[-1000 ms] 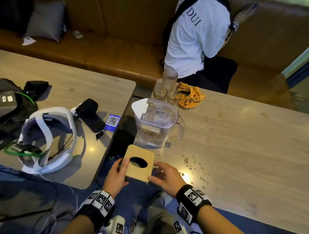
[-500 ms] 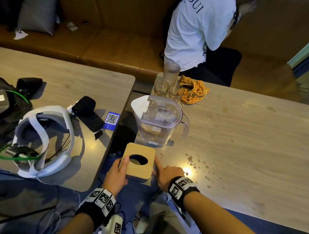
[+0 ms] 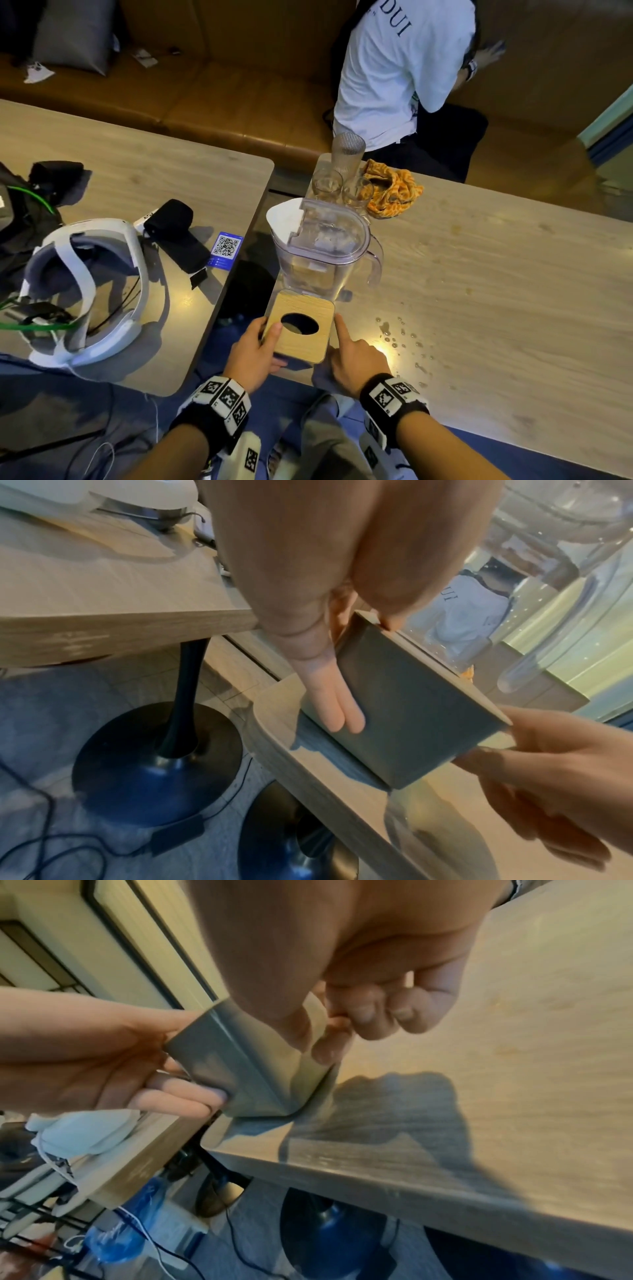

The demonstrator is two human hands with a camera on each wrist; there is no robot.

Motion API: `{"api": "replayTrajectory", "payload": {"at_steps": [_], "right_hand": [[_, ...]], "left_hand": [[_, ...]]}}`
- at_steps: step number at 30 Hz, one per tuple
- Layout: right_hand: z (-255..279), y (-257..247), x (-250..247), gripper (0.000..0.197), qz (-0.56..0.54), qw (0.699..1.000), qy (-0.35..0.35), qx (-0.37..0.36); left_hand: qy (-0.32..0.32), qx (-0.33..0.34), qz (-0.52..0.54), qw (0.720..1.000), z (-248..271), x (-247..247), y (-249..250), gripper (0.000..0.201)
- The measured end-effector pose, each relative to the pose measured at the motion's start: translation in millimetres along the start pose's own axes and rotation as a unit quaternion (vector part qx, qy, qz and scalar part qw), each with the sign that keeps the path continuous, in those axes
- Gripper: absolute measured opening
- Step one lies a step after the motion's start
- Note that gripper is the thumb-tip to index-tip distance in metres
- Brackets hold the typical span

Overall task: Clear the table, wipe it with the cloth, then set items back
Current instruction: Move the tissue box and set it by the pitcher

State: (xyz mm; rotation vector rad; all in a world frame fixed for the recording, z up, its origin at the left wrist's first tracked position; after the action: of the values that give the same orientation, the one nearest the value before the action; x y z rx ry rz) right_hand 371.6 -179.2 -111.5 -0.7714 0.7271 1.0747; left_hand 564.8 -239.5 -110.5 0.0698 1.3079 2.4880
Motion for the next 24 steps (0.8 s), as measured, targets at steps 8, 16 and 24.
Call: {"api": "replayTrajectory", "payload": {"at_steps": [8,16,24], "right_hand": [[6.1,2.8,-11.9,0.067,-0.037,0.999,0.031,-0.001],[21.6,26.7,-17.6,0.037,-0.051,0.996,0.078,0.009],[50.6,34.9,-95.0,0.022,-0.12,0.942,0.314,-0.026]], "left_hand": [[-0.004,-0.002,0.014,1.0,3.8,-0.6,0.2,0.042],[0.104,0.137,-0.165,0.971,37.8,-12.6,21.8,0.051],[0.002,0.511,-0.306,0.803,79.5,34.6,138.6,0.033]]}}
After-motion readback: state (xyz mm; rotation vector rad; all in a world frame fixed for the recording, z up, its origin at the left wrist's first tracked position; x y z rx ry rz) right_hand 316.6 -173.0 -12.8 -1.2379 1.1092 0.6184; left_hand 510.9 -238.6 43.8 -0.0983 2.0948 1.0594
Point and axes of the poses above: each hand's wrist, its own z-axis away from the middle knuckle, its own x-axis out of the palm, y = z × x, the point moved 3 cm from there along -z, towards the middle knuckle, and after that the axes turned 9 degrees about z, right-handed, at the moved point
